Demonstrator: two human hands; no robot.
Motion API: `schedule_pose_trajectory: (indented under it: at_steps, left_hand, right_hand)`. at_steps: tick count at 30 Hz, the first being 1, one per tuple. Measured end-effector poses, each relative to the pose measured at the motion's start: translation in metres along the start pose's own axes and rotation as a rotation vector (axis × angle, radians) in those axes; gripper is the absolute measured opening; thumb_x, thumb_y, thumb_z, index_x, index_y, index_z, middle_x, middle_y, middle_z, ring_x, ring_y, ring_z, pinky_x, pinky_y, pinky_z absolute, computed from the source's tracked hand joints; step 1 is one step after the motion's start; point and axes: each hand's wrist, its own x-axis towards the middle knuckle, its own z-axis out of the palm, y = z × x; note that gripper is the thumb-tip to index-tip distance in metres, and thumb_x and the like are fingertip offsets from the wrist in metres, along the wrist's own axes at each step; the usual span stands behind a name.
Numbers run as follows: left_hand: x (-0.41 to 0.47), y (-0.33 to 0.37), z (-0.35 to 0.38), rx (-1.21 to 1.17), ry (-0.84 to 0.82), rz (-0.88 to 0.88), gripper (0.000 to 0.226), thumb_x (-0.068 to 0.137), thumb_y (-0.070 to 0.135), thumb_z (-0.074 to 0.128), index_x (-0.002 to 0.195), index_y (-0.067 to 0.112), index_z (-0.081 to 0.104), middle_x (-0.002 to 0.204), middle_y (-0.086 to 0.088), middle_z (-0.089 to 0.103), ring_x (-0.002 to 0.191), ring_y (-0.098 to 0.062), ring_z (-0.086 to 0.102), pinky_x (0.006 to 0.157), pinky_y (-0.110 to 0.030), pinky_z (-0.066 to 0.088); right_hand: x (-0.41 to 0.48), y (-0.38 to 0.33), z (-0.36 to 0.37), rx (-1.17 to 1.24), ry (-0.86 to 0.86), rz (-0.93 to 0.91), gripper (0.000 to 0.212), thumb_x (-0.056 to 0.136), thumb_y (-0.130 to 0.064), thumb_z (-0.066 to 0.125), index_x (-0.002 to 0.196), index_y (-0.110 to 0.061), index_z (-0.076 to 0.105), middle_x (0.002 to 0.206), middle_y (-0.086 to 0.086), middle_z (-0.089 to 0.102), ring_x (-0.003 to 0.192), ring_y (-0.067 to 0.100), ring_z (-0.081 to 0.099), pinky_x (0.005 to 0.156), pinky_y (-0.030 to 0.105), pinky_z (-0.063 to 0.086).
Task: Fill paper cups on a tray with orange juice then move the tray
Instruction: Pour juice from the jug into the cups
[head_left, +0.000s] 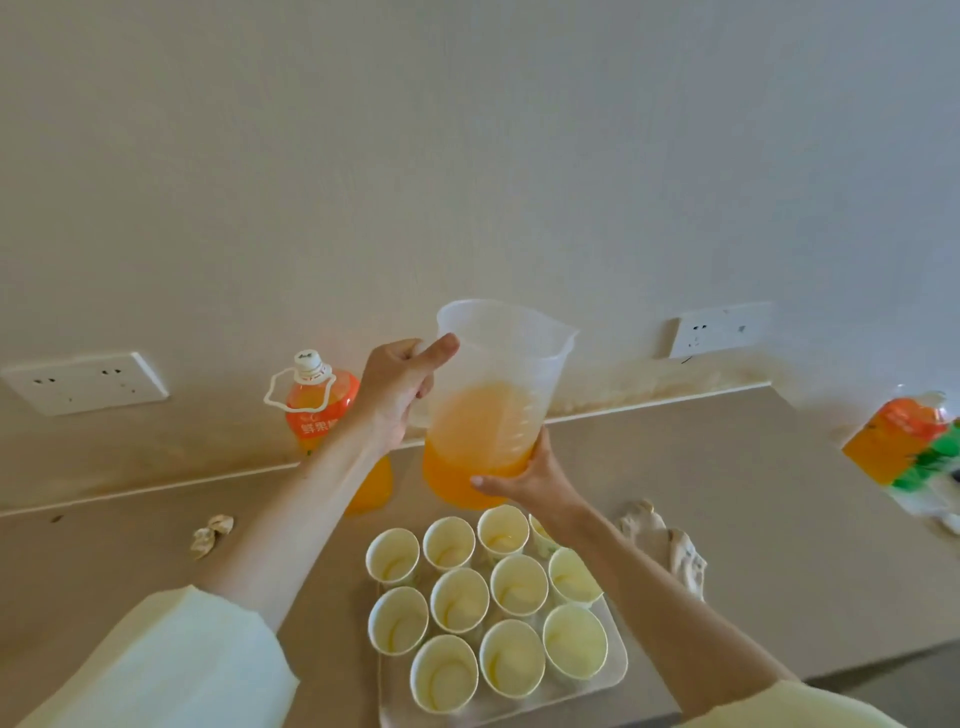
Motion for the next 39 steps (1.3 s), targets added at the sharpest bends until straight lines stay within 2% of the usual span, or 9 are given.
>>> schedule_pose_trajectory:
  at_steps: [4, 9, 14, 19, 23, 26, 32, 35, 39]
  left_hand:
    - [-0.012, -0.006, 0.001, 0.125, 0.015, 0.058, 0.074, 0.046, 0.073, 0.077, 0.052, 0.017, 0.03, 0.047, -0.001, 0.026, 0.045, -0.014, 0.025, 0.052, -0.023, 0.03]
    - [-0.025, -0.021, 0.004, 0.264, 0.05, 0.061, 0.073, 0.051, 0.082, 0.067, 0.055, 0.018, 0.031, 0.047, -0.007, 0.033, 0.046, -0.019, 0.032, 0.053, -0.03, 0.032]
    - [-0.03, -0.025, 0.016, 0.109, 0.092, -0.056, 0.065, 0.045, 0.062, 0.082, 0.044, 0.022, 0.032, 0.037, 0.006, 0.028, 0.038, -0.011, 0.023, 0.057, -0.028, 0.031]
    - [-0.035, -0.025, 0.015, 0.115, 0.103, -0.084, 0.056, 0.053, 0.048, 0.08, 0.038, 0.022, 0.034, 0.034, 0.006, 0.029, 0.033, -0.009, 0.022, 0.044, -0.015, 0.034]
    - [-0.039, -0.029, 0.014, 0.192, 0.13, -0.106, 0.052, 0.063, 0.031, 0.076, 0.036, 0.022, 0.032, 0.034, 0.008, 0.026, 0.033, -0.008, 0.021, 0.039, -0.013, 0.032]
    - [-0.041, -0.032, 0.012, 0.24, 0.152, -0.141, 0.05, 0.06, 0.031, 0.076, 0.036, 0.022, 0.034, 0.034, 0.009, 0.027, 0.034, -0.009, 0.022, 0.038, -0.015, 0.025]
    - [-0.047, -0.04, 0.006, 0.299, 0.142, -0.172, 0.053, 0.056, 0.038, 0.079, 0.038, 0.022, 0.032, 0.034, 0.008, 0.026, 0.034, -0.009, 0.021, 0.039, -0.019, 0.022]
    - [-0.051, -0.044, 0.007, 0.338, 0.138, -0.193, 0.06, 0.049, 0.043, 0.088, 0.041, 0.022, 0.031, 0.035, 0.006, 0.026, 0.035, -0.011, 0.021, 0.043, -0.023, 0.02]
    - [-0.055, -0.049, 0.013, 0.379, 0.142, -0.211, 0.057, 0.052, 0.044, 0.08, 0.051, 0.014, 0.031, 0.036, 0.006, 0.029, 0.036, -0.012, 0.022, 0.048, -0.026, 0.023]
  right_hand:
    - [-0.014, 0.016, 0.011, 0.0, 0.063, 0.043, 0.118, 0.037, -0.041, 0.094, 0.134, -0.032, 0.027, 0.129, -0.003, 0.05, 0.119, 0.015, 0.054, 0.098, 0.04, 0.052]
    - [-0.022, 0.03, 0.008, -0.019, 0.045, 0.1, 0.112, 0.042, -0.036, 0.095, 0.131, -0.033, 0.028, 0.127, -0.003, 0.052, 0.119, 0.015, 0.054, 0.098, 0.038, 0.051]
    - [-0.029, 0.04, 0.005, -0.013, -0.02, 0.142, 0.112, 0.046, -0.037, 0.093, 0.135, -0.029, 0.026, 0.131, 0.002, 0.051, 0.12, 0.017, 0.054, 0.098, 0.035, 0.051]
    - [-0.032, 0.039, -0.009, -0.015, -0.169, 0.17, 0.119, 0.05, -0.047, 0.085, 0.146, -0.028, 0.017, 0.141, -0.003, 0.042, 0.128, 0.011, 0.044, 0.094, 0.024, 0.048]
    - [-0.038, 0.044, -0.009, -0.011, -0.071, 0.147, 0.128, 0.052, -0.054, 0.086, 0.152, -0.028, 0.011, 0.145, -0.004, 0.04, 0.134, 0.012, 0.038, 0.108, 0.033, 0.039]
    - [-0.045, 0.045, -0.003, -0.017, -0.056, 0.144, 0.125, 0.049, -0.058, 0.084, 0.15, -0.03, 0.016, 0.139, -0.007, 0.043, 0.131, 0.012, 0.041, 0.107, 0.03, 0.038]
    - [-0.05, 0.045, 0.01, 0.13, -0.029, 0.161, 0.102, 0.062, -0.036, 0.089, 0.141, -0.029, 0.023, 0.138, 0.001, 0.043, 0.125, 0.014, 0.047, 0.102, 0.033, 0.046]
    - [-0.051, 0.045, 0.018, 0.197, -0.003, 0.195, 0.108, 0.053, -0.043, 0.089, 0.139, -0.028, 0.025, 0.135, 0.0, 0.049, 0.124, 0.015, 0.05, 0.103, 0.038, 0.047]
    - [-0.049, 0.047, 0.019, 0.201, 0.018, 0.259, 0.088, 0.068, -0.032, 0.088, 0.131, -0.031, 0.027, 0.129, -0.002, 0.053, 0.119, 0.016, 0.054, 0.097, 0.036, 0.05]
